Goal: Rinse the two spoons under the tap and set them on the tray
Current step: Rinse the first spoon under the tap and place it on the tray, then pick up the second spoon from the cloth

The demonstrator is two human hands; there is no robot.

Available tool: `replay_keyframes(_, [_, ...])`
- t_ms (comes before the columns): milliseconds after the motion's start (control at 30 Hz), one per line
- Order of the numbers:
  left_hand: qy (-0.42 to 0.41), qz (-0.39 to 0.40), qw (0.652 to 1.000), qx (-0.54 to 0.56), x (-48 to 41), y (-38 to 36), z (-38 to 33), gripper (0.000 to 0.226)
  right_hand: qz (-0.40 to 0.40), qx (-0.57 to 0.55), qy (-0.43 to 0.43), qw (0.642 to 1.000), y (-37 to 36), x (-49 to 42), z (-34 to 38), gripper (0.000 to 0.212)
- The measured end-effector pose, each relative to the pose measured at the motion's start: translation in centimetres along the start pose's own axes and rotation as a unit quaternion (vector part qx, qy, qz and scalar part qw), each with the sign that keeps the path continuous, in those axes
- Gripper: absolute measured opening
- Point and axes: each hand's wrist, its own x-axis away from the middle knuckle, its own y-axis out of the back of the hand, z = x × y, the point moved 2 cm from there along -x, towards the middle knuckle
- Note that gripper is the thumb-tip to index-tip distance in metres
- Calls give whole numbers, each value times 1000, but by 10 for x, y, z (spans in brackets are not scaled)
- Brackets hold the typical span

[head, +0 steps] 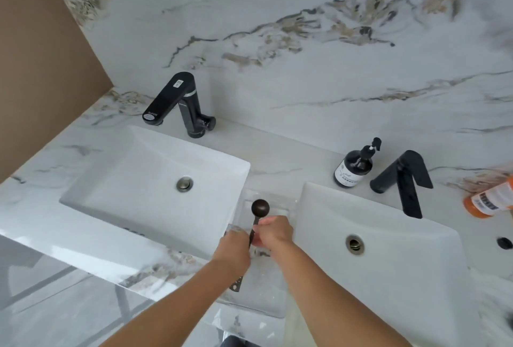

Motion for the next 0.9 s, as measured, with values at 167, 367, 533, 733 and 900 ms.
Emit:
replay_keyframes(167, [-11,30,994,-105,-12,-20,-7,34,-4,62,3,998,-9,-12,-12,28])
replay_keyframes(367, [-32,57,986,-157,-18,-33,-12,32,7,62,15,998,-14,-22,-22,10])
replay_keyframes(533, [-46,66,982,-171,-18,-34,-16,33,-1,85,46,995,-12,-23,-25,15])
replay_keyframes(733, [-46,49,984,-163,-15,-25,-17,35,12,82,45,996,-7,-19,-22,7])
replay_keyframes(900, [-47,21,987,-154,-10,-1,-25,32,10,100,77,992,7,-7,-13,13])
